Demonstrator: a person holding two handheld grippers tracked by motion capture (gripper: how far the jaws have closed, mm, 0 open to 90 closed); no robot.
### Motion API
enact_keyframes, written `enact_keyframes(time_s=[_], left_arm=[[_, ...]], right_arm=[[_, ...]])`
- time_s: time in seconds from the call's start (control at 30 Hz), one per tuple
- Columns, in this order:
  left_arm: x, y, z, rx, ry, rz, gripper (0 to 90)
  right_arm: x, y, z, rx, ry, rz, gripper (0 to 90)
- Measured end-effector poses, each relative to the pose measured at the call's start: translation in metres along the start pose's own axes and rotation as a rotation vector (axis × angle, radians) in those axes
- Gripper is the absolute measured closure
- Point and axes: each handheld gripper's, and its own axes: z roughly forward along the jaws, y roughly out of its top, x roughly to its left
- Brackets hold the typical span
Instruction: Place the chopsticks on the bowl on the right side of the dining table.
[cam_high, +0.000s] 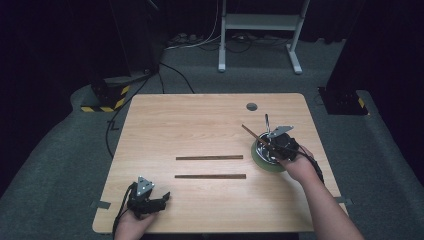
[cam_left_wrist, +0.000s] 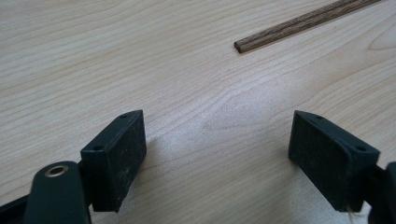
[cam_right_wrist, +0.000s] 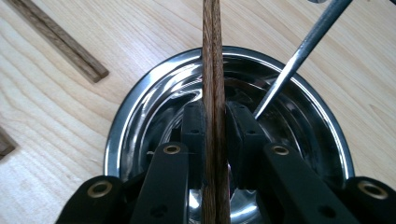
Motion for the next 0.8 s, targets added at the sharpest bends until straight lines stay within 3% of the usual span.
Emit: enact_keyframes(time_s=[0.17,0.27,0.43,0.57,0.63,0.67,0.7,0.8], left_arm=[[0.0,0.0,0.0,0.0,0.0,0.0,19.1],[0.0,0.0,0.0,0.0,0.0,0.001,19.1],[0.0,0.0,0.0,0.002,0.003,0.001,19.1],[0.0,0.0,0.0,0.003,0.002,0.002,19.1],[0.0,0.0,0.0,0.002,0.002,0.001,19.1],[0.0,0.0,0.0,0.004,0.002,0.003,19.1],[0.0,0.0,0.0,0.003,0.003,0.002,19.0],[0.0,0.0,0.0,0.002,0.002,0.002,19.1]], right_arm=[[0.004,-0.002,-0.003,-0.008,0.001,-0.015,77.5],[0.006,-0.006,-0.006,-0.012,0.032,-0.032,77.4],[0.009,-0.009,-0.008,-0.023,0.02,-0.04,77.3],[0.01,-0.01,-0.008,-0.026,0.026,-0.04,76.3],[0.009,-0.009,-0.011,-0.034,0.055,-0.039,71.3],[0.01,-0.009,-0.012,-0.047,0.038,-0.035,69.7],[0.01,-0.008,-0.018,-0.065,0.055,-0.024,68.0],[0.012,-0.008,-0.026,-0.086,0.046,-0.01,67.6]])
